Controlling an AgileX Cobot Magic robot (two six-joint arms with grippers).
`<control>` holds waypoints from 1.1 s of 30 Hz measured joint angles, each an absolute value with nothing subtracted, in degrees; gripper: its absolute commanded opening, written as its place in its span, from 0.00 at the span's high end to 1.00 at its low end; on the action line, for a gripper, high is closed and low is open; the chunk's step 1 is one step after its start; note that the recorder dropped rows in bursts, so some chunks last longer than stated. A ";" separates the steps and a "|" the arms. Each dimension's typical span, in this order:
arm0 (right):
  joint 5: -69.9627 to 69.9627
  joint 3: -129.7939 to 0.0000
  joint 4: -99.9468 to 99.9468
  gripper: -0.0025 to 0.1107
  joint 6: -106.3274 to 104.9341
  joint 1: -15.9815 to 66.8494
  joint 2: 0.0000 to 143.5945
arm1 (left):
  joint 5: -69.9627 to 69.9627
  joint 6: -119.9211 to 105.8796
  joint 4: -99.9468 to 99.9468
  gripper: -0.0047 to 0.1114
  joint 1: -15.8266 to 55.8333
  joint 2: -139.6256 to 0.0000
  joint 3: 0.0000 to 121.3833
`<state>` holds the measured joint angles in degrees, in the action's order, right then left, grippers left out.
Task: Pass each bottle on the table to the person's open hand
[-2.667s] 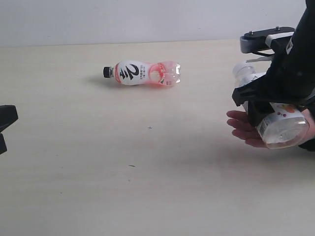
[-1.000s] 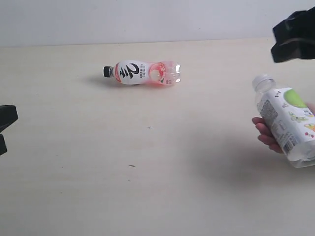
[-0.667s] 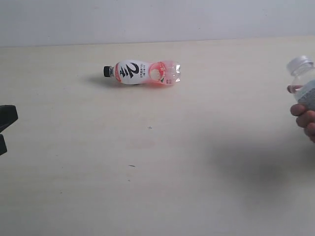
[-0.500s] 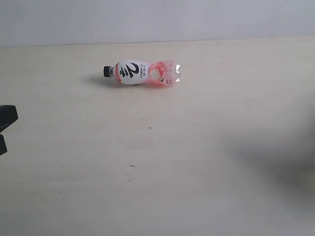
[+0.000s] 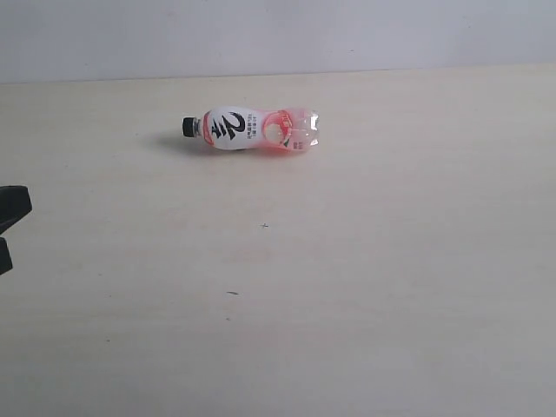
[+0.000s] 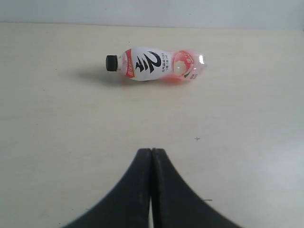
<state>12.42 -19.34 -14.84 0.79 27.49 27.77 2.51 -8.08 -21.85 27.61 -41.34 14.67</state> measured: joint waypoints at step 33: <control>-5.75 -5.28 -13.82 0.98 -5.78 27.49 19.16 | 2.51 -8.08 -21.76 0.96 27.61 -41.34 14.67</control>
